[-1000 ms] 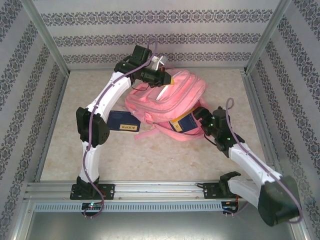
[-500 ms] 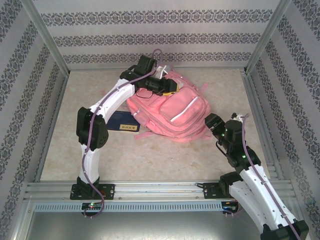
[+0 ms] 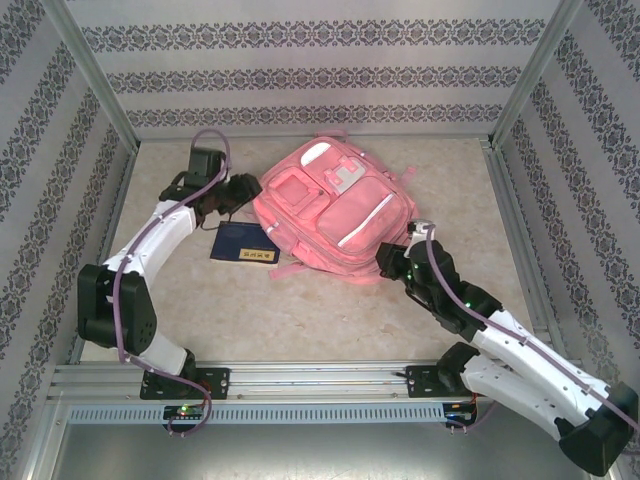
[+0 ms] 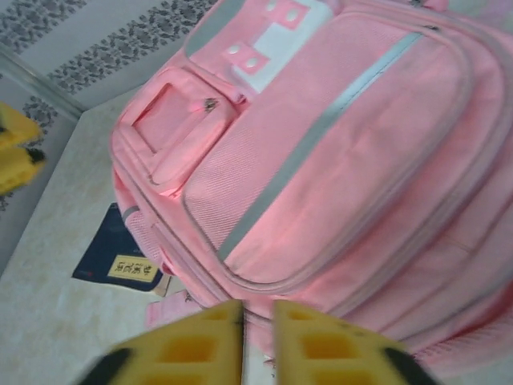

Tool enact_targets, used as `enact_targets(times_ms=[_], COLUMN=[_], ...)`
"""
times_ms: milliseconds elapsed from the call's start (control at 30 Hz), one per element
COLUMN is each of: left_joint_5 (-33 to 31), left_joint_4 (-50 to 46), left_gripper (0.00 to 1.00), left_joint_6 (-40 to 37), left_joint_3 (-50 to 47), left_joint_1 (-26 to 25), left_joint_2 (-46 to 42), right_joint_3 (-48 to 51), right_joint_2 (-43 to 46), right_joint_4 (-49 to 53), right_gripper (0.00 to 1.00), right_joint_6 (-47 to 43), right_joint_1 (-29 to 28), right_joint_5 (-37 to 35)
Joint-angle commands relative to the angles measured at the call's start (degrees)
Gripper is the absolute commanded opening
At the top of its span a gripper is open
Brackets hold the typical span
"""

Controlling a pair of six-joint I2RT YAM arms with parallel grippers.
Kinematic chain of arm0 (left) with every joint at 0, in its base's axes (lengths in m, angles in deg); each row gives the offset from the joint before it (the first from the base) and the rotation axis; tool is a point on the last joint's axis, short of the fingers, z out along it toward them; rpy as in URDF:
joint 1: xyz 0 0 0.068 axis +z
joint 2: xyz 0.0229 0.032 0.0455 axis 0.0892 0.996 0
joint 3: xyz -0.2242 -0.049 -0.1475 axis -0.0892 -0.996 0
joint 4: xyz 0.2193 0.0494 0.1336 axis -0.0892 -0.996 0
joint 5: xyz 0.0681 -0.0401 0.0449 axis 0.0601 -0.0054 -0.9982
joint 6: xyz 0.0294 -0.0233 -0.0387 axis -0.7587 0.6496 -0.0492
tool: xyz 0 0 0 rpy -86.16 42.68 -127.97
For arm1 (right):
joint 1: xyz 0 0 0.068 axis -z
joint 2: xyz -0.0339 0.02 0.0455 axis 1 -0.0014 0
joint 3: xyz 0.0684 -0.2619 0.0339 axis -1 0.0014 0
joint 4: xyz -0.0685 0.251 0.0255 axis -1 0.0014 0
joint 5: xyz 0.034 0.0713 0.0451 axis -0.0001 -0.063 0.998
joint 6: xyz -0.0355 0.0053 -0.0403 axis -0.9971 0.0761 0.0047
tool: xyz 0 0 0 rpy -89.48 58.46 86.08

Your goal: Pack the student bag

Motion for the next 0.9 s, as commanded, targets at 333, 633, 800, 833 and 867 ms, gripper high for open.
enact_targets(times_ms=[333, 633, 800, 833, 867], left_joint_5=[-8.36, -14.67, -14.90, -15.72, -16.39], left_joint_4=[5.02, -1.84, -8.62, -10.77, -12.22], left_gripper=[0.45, 0.43, 0.41, 0.40, 0.40], left_joint_6=[17.20, 20.26, 21.17, 20.90, 20.47], left_joint_3=[-10.73, -18.49, -23.80, -24.81, -25.72], left_joint_1=[-0.93, -4.39, -4.37, -4.39, -4.33], left_joint_2=[9.99, 6.22, 1.64, 0.38, -0.94], right_joint_3=[1.61, 0.18, -1.44, -1.69, -2.03], right_joint_2=[-2.29, -5.95, -10.95, -11.85, -12.62], right_joint_4=[-9.16, -8.43, -10.38, -11.17, -11.58], right_gripper=[0.00, 0.01, 0.02, 0.02, 0.02], right_joint_6=[-2.73, -3.61, -2.45, -2.20, -2.42], right_joint_1=[-5.83, -6.14, -6.10, -6.16, -6.14], right_joint_5=[-1.81, 1.69, 6.26, 7.18, 7.89])
